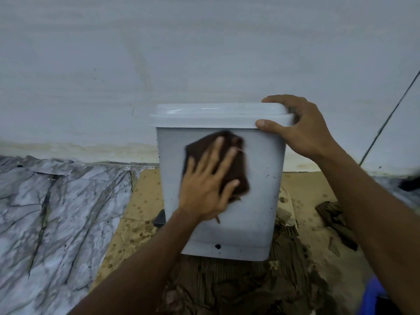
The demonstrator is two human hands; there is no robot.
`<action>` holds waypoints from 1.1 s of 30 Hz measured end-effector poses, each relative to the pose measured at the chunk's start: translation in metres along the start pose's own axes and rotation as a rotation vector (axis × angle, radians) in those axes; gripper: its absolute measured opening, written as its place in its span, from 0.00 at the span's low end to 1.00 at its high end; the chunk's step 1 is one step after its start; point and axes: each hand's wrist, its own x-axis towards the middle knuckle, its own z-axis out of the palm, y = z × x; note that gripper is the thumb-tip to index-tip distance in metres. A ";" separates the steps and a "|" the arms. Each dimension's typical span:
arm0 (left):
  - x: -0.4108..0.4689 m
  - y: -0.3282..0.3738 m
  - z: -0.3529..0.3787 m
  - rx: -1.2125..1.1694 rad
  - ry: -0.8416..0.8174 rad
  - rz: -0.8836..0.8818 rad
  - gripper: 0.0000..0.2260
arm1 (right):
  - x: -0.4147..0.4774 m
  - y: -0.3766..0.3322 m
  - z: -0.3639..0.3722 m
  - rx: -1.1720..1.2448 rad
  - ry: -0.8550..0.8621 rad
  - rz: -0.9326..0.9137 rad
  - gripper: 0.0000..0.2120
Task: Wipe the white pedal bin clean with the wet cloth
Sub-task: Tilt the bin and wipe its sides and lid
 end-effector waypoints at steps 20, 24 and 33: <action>0.021 0.032 0.009 0.020 0.038 -0.101 0.31 | 0.003 0.001 0.008 -0.005 0.038 -0.016 0.25; 0.013 0.054 0.017 0.041 -0.078 0.235 0.29 | 0.001 0.001 0.004 -0.029 0.023 -0.010 0.25; -0.013 0.020 0.016 0.039 -0.094 0.275 0.30 | -0.002 -0.003 0.005 -0.050 0.021 -0.025 0.25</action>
